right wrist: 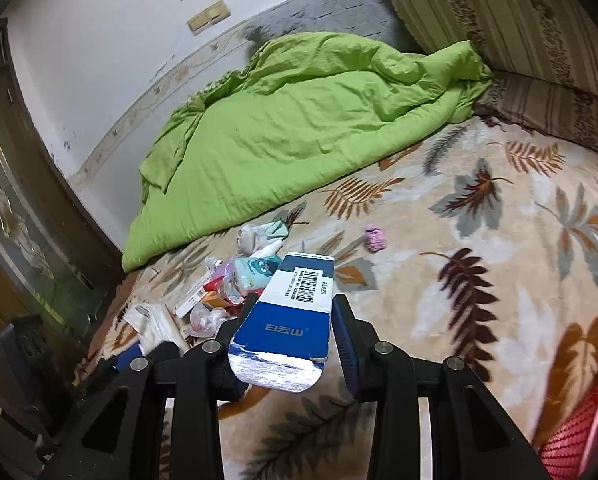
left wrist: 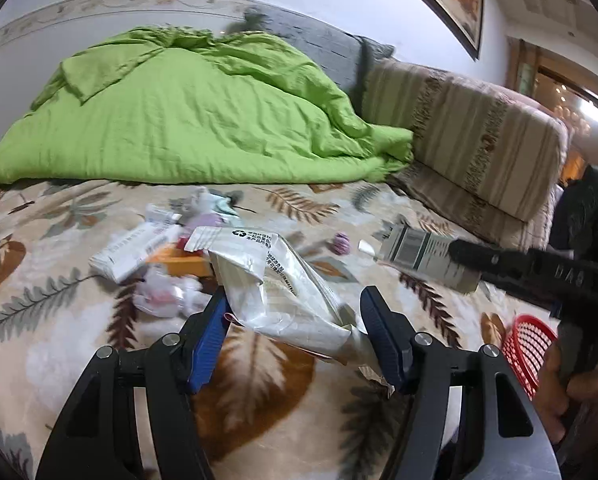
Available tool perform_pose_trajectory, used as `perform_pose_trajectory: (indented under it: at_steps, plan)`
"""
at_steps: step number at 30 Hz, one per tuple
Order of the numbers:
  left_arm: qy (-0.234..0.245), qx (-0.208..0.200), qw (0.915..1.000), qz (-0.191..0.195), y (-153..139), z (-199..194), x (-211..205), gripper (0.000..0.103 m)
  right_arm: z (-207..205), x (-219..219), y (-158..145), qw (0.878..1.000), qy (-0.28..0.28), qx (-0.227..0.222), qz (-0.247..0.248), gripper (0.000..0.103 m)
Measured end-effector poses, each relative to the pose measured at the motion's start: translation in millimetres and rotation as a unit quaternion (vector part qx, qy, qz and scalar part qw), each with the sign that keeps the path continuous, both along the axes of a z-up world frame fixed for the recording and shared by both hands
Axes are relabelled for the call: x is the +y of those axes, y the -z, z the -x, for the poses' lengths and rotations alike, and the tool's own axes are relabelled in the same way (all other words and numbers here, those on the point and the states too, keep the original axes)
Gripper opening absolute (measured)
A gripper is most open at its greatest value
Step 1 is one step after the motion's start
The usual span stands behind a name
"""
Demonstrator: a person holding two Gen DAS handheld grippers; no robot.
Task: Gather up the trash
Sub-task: 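Carry both items over the red basket and open both tools to drop them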
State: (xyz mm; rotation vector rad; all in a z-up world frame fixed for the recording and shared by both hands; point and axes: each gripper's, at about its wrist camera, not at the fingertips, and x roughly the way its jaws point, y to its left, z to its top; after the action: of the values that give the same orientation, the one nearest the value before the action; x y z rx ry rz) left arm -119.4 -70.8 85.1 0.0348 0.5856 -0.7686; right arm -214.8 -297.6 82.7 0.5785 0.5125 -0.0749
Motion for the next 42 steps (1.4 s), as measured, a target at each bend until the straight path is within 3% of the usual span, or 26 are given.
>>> perform_pose_trajectory:
  at_steps: [6, 11, 15, 18, 25, 26, 29, 33, 36, 42]
  plan:
    - [0.049, 0.011, 0.9987, -0.003, -6, 26, -25, 0.065, 66, -28, -12, 1.000, 0.026, -0.001, 0.004, 0.039]
    - [0.133, 0.015, 0.9910, -0.012, -16, 62, -74, 0.065, 144, -69, -21, 0.995, 0.097, 0.010, 0.020, 0.039]
    - [0.218, 0.039, 0.9750, -0.011, -20, 97, -126, 0.065, 203, -107, -21, 0.987, 0.159, 0.032, 0.015, 0.039]
    - [0.289, 0.064, 0.9551, -0.020, -18, 129, -174, 0.065, 240, -132, -12, 0.979, 0.200, 0.050, 0.002, 0.039]
    - [0.371, 0.119, 0.9191, -0.055, 1, 178, -264, 0.067, 283, -166, 19, 0.966, 0.243, 0.077, -0.031, 0.042]
    - [0.375, 0.121, 0.9166, -0.065, 5, 182, -273, 0.069, 286, -170, 23, 0.965, 0.246, 0.080, -0.036, 0.044]
    - [0.376, 0.131, 0.9127, -0.089, 15, 188, -288, 0.072, 287, -179, 32, 0.962, 0.252, 0.094, -0.039, 0.066]
    - [0.357, 0.130, 0.9211, -0.086, 13, 177, -281, 0.072, 284, -180, 29, 0.964, 0.246, 0.095, -0.019, 0.067]
    - [0.317, 0.114, 0.9381, -0.079, 5, 159, -260, 0.072, 265, -175, 17, 0.971, 0.225, 0.085, 0.009, 0.068]
    - [0.199, 0.063, 0.9746, -0.082, -17, 115, -177, 0.074, 187, -133, -9, 0.991, 0.121, 0.044, 0.046, 0.068]
